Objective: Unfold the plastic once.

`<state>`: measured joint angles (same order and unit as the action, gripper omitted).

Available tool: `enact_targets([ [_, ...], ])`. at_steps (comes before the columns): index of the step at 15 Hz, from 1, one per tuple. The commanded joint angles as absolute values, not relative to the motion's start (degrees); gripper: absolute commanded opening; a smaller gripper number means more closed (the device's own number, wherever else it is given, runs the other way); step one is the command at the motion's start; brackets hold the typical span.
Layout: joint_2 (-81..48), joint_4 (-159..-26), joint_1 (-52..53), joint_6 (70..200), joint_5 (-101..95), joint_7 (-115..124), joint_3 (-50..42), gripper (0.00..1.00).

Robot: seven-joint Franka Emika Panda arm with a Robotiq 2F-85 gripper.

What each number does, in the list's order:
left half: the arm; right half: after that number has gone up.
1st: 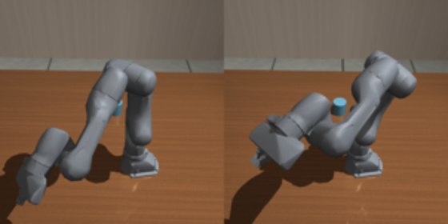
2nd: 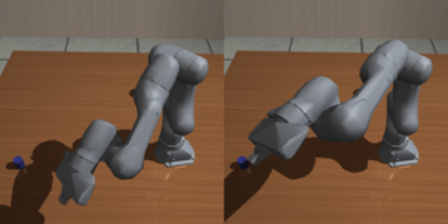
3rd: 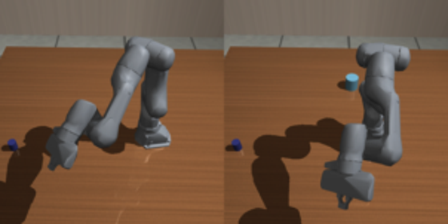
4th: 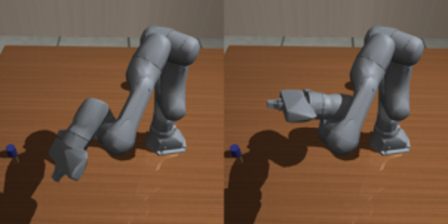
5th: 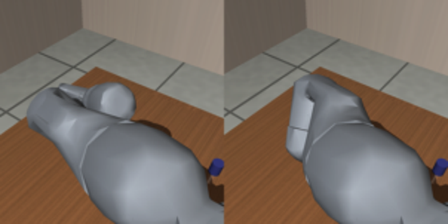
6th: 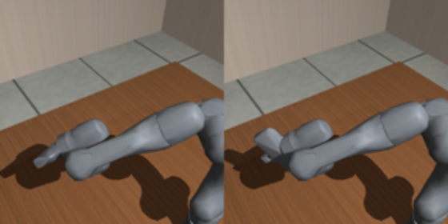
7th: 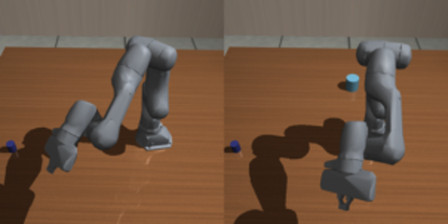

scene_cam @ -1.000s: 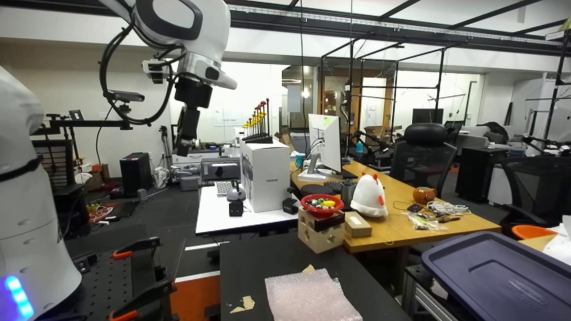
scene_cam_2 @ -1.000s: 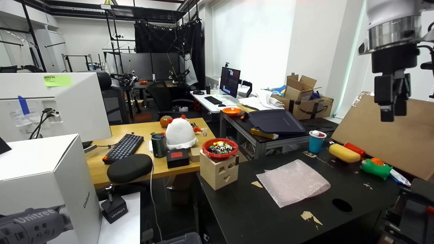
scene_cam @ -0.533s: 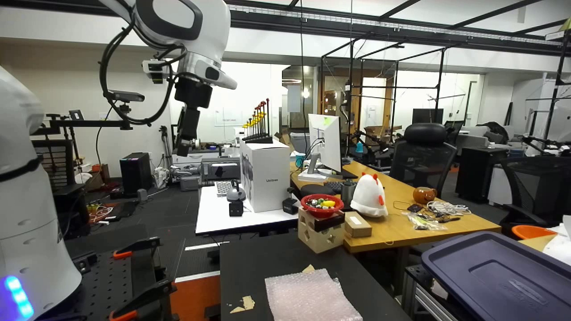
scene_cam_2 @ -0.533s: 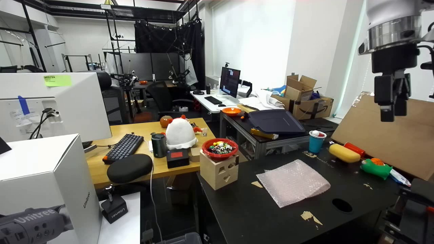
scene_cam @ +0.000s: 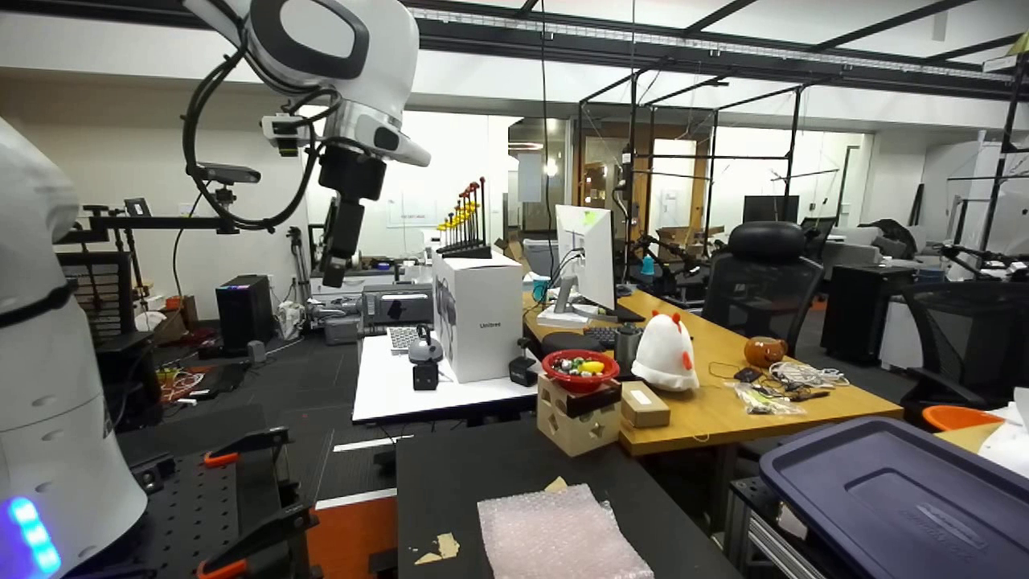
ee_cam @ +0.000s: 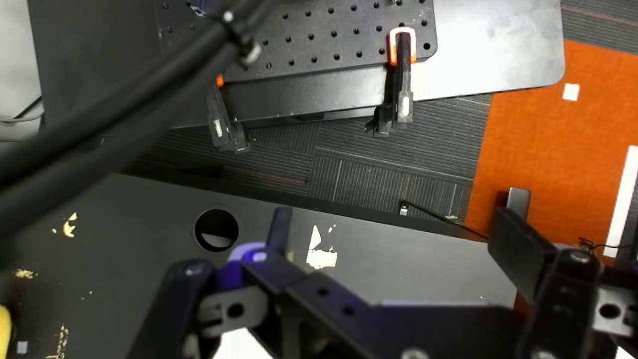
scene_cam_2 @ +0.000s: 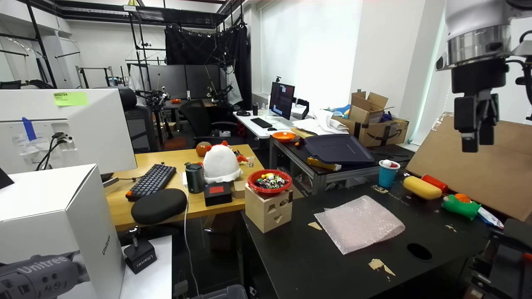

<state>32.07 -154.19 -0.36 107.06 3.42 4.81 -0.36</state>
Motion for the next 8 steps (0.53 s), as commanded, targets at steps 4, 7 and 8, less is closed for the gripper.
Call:
enact_targets([
  [4, 19.9, -150.2, 0.6, 119.2, 5.0, 9.7, 2.9, 1.0],
  [7, 10.1, -144.4, 1.6, 125.0, 5.4, 18.1, 6.6, 1.0],
  [8, 6.9, -142.1, 1.8, 126.6, 5.0, 21.2, 7.7, 1.0],
])
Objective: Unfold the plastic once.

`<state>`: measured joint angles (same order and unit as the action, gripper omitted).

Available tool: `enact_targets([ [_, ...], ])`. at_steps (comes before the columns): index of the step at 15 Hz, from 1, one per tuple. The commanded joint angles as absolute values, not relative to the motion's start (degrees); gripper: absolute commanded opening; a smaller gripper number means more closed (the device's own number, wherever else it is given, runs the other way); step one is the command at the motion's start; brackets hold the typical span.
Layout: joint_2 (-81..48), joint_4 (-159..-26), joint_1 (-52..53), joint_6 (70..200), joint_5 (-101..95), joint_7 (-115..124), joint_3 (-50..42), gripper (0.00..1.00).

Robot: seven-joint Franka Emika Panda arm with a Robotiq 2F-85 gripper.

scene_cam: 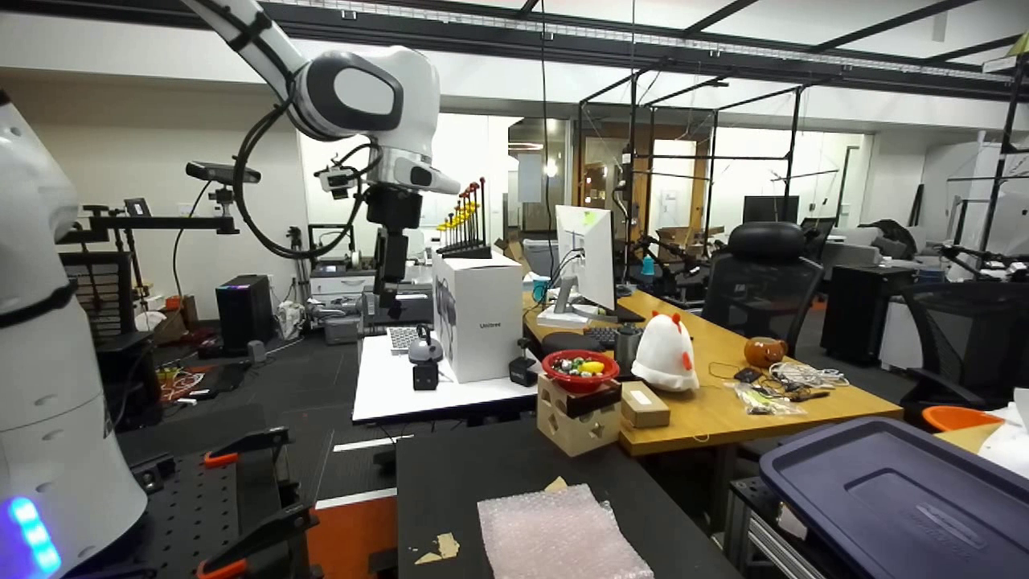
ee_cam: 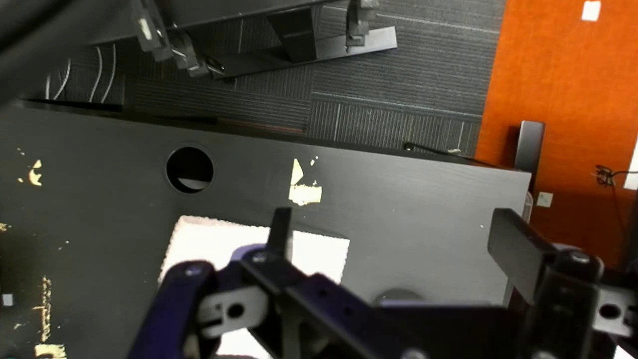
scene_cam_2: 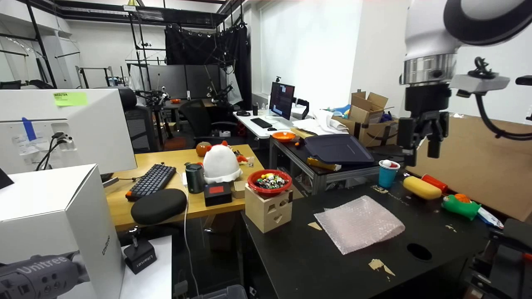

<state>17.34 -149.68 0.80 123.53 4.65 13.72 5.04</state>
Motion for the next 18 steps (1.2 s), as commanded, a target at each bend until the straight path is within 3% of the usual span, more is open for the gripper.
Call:
enact_targets([
  [1, 3.4, -139.4, 2.0, 127.7, 4.4, 24.4, 8.6, 1.0],
  [11, -30.8, -106.9, 8.4, 127.2, 0.3, 49.3, 1.5, 1.0],
  [18, -44.5, -94.9, 8.9, 122.7, 0.5, 50.8, -3.3, 1.0],
])
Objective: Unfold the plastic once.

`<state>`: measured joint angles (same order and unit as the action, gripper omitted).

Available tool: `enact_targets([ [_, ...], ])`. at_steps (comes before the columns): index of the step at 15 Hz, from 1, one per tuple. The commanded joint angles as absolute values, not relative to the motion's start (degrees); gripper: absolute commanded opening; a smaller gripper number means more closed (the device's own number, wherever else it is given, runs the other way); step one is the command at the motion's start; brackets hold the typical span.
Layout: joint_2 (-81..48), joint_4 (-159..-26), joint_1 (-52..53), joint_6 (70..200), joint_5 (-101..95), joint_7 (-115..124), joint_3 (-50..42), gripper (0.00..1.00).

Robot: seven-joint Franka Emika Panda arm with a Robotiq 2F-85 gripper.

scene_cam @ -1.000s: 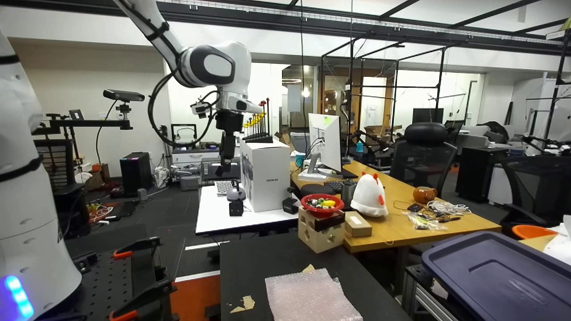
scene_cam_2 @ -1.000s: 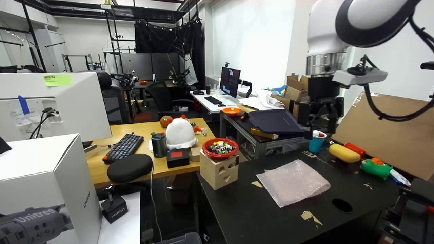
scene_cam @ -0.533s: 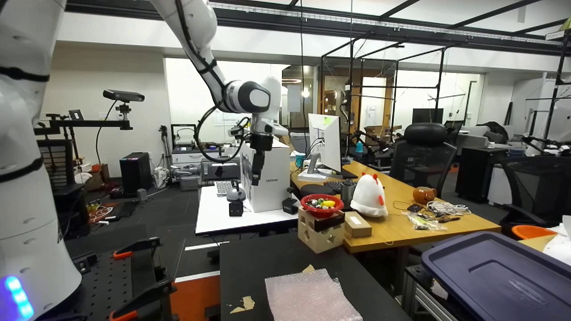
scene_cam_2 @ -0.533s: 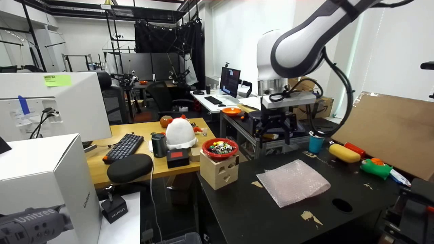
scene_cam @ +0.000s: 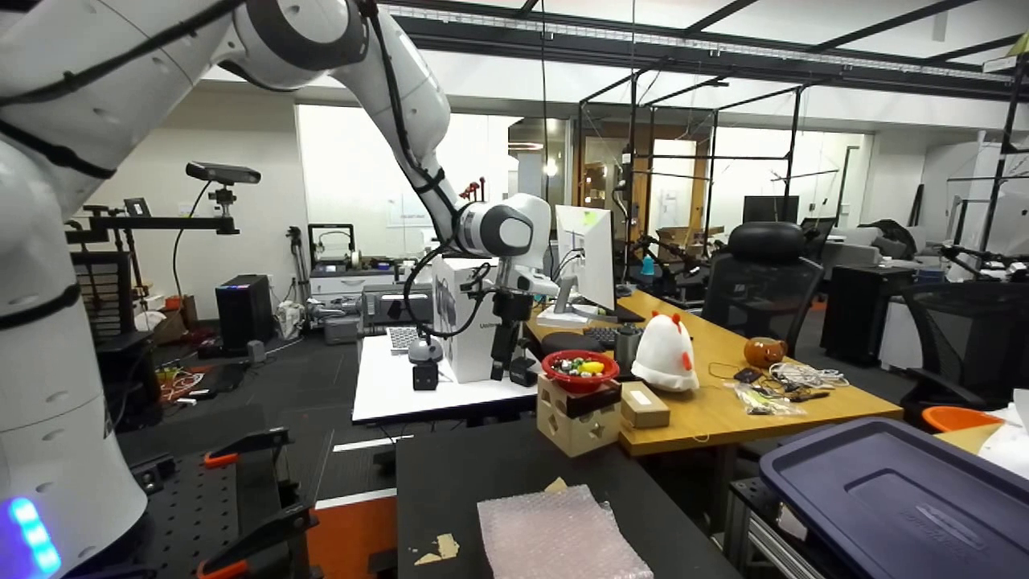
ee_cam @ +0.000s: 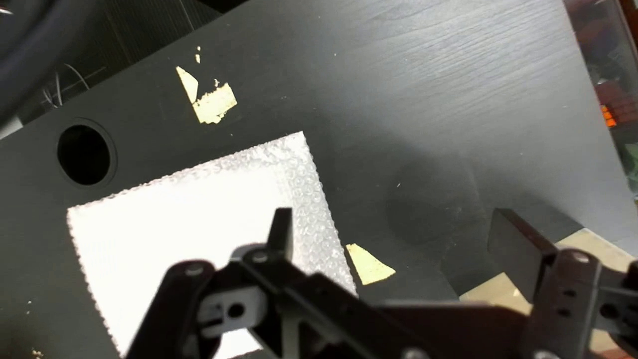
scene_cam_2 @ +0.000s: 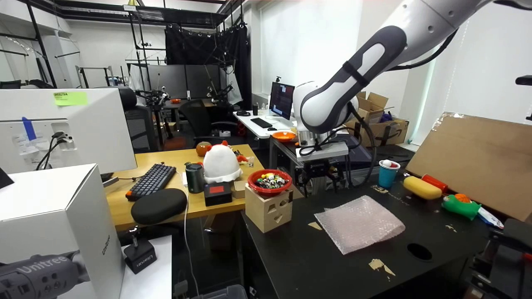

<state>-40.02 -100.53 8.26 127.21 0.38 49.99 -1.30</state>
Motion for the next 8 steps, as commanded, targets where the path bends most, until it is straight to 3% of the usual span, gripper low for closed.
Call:
enact_targets([
  [1, -45.8, -93.8, 8.6, 121.9, 0.6, 50.6, -3.8, 1.0],
  [8, -53.5, -89.7, 3.4, 122.2, 0.2, 34.9, -4.4, 1.0],
])
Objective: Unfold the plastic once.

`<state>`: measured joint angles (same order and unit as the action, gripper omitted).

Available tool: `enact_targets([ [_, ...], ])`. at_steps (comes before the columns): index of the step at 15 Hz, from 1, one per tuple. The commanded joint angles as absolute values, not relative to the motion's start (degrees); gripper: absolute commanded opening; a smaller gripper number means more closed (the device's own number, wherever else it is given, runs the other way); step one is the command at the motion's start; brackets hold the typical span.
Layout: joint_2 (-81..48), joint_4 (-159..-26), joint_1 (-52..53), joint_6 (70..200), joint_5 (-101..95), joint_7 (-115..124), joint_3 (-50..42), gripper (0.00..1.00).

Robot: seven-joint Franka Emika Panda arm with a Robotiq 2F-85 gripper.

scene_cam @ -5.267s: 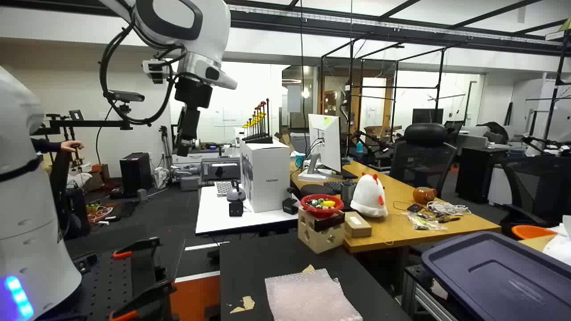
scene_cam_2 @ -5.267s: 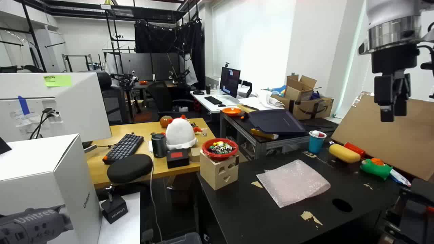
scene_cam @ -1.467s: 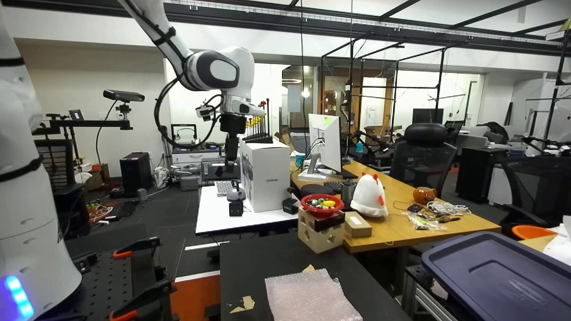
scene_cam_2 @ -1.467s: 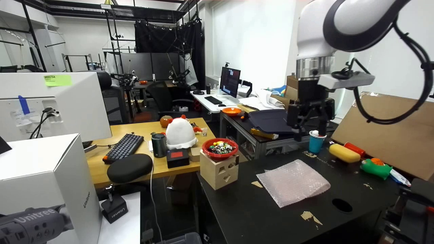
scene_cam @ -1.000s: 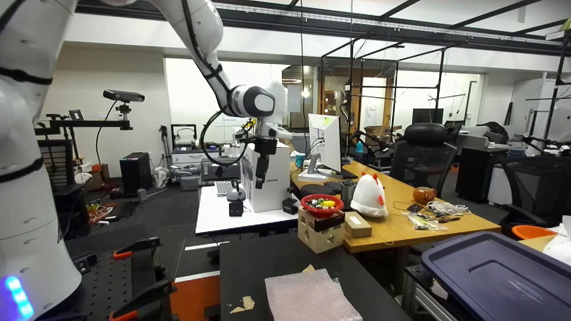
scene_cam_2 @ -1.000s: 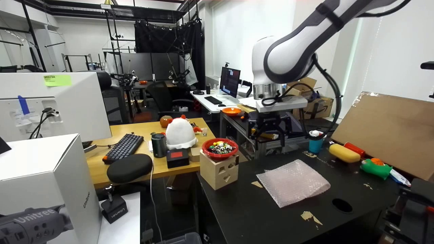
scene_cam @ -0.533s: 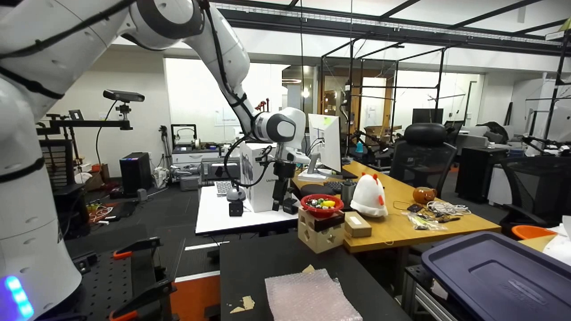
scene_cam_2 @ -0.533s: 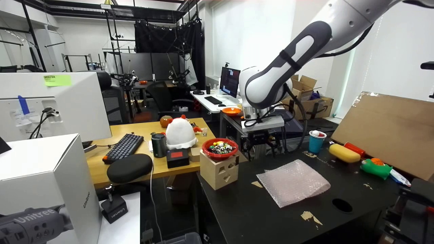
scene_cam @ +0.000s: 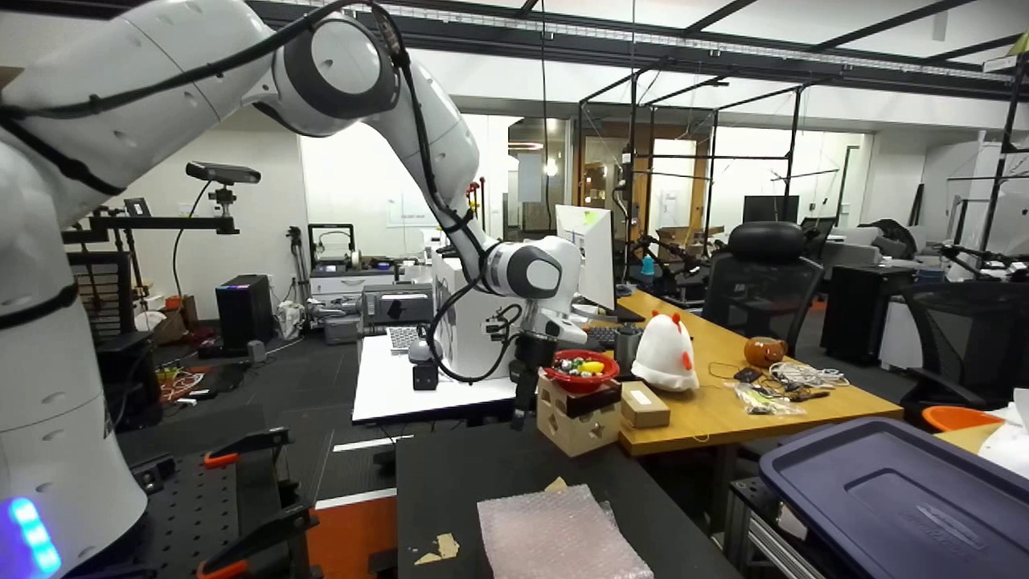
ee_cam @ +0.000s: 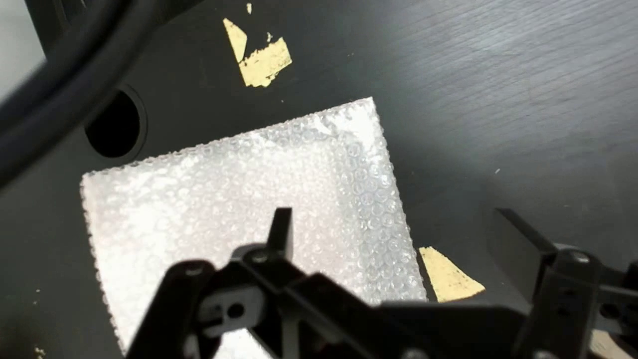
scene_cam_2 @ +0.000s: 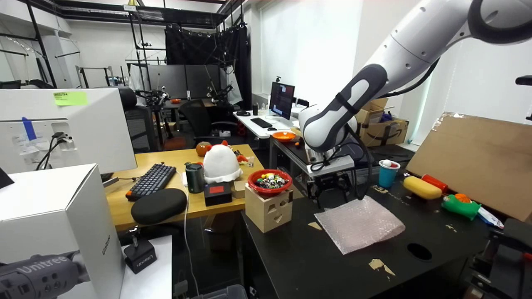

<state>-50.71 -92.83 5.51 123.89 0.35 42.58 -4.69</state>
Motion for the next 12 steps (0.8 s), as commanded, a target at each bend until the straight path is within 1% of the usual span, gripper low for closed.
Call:
enact_targets([
  [1, -54.5, -89.0, 2.9, 121.7, 0.0, 32.3, -4.8, 1.0],
  [6, -58.6, -86.9, 0.0, 122.2, 0.4, 19.9, -5.1, 1.0],
  [12, -61.4, -82.6, -0.5, 122.7, 2.1, 16.9, -4.1, 1.0],
])
